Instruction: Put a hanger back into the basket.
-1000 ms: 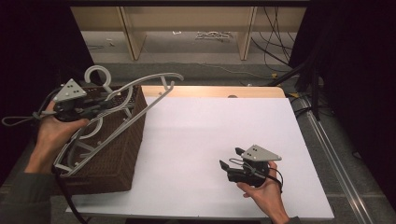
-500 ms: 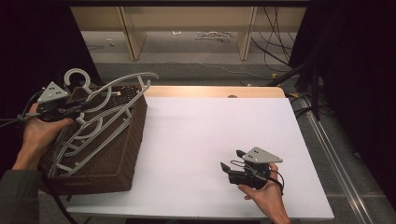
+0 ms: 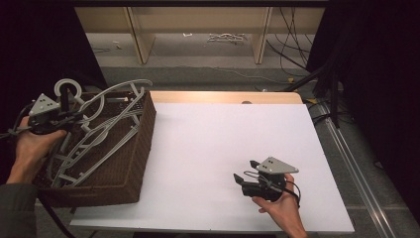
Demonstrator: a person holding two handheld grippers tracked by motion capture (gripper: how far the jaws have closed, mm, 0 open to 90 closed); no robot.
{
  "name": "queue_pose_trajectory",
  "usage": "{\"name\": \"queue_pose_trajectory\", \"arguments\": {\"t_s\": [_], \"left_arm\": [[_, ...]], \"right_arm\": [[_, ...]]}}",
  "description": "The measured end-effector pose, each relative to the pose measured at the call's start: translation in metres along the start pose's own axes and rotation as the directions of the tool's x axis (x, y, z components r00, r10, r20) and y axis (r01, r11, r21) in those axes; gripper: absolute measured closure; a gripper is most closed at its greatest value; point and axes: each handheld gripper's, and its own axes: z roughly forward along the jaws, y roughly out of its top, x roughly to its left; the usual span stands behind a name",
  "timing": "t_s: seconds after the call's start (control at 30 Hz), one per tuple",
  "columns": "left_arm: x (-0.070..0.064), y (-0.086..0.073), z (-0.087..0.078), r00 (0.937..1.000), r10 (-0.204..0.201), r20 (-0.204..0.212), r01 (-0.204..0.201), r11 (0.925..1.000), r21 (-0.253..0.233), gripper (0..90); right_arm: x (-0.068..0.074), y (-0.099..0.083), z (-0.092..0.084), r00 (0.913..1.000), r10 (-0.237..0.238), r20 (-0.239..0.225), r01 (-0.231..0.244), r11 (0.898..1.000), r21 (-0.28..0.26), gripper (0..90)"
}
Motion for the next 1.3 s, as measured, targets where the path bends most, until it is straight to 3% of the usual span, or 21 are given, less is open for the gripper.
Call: {"name": "queue_pose_trajectory", "arguments": {"t_s": [0.3,0.4,0.47,0.53,0.73,0.8,0.87,0.93,1.0,1.1,1.17,1.2,1.3], "left_arm": [[0.009,-0.016,-0.008,0.9994,-0.028,-0.023,0.028,0.9996,0.011,81.8],[0.012,-0.021,-0.011,0.9995,-0.02,-0.023,0.021,0.9995,0.025,81.7],[0.013,-0.025,-0.01,0.9995,-0.029,-0.014,0.029,0.999,0.033,81.8],[0.012,-0.028,-0.009,0.9995,-0.03,-0.008,0.03,0.9985,0.047,81.8],[0.005,-0.032,0.0,1.0,-0.008,0.005,0.008,0.9959,0.091,81.7],[0.005,-0.034,0.003,1.0,0.008,0.006,-0.008,0.9921,0.125,81.8],[0.004,-0.035,0.005,0.9976,0.069,0.002,-0.069,0.9815,0.179,81.8],[0.002,-0.035,0.008,0.9972,0.073,0.012,-0.074,0.9801,0.184,81.7],[-0.001,-0.036,0.013,0.9954,0.096,0.01,-0.096,0.9731,0.209,81.7],[-0.004,-0.036,0.018,0.9946,0.102,0.02,-0.104,0.97,0.22,81.7],[-0.008,-0.036,0.019,0.9958,0.088,0.024,-0.091,0.9736,0.209,81.5],[-0.008,-0.036,0.019,0.9949,0.097,0.027,-0.101,0.9714,0.215,81.4],[-0.004,-0.04,0.023,0.9981,0.059,0.019,-0.061,0.9713,0.23,81.6]], "right_arm": [[-0.002,0.0,-0.001,1.0,-0.003,0.008,0.003,1.0,-0.006,29.1],[-0.002,0.0,0.001,1.0,-0.005,0.003,0.005,1.0,-0.009,29.1],[-0.001,0.0,-0.001,1.0,-0.006,0.007,0.005,1.0,0.015,29.1],[-0.001,-0.001,0.002,1.0,-0.004,-0.005,0.004,1.0,-0.01,29.1],[-0.001,-0.001,0.001,1.0,0.002,-0.001,-0.002,1.0,0.004,29.1],[-0.002,-0.001,0.002,1.0,-0.004,-0.001,0.004,1.0,0.007,29.0],[-0.001,-0.001,0.002,1.0,-0.004,-0.002,0.004,1.0,0.007,29.0],[-0.002,-0.001,0.002,1.0,-0.004,-0.004,0.004,1.0,0.011,29.0],[-0.002,-0.001,0.002,1.0,-0.004,-0.006,0.004,1.0,0.014,29.0],[-0.002,-0.001,0.002,1.0,-0.004,-0.005,0.004,1.0,0.015,29.0],[-0.002,-0.001,0.002,1.0,-0.005,-0.005,0.005,1.0,0.014,29.0],[-0.002,-0.002,0.002,1.0,-0.003,-0.007,0.003,1.0,0.008,29.0],[-0.002,-0.002,0.002,1.0,-0.001,-0.003,0.001,1.0,0.012,29.0]]}}
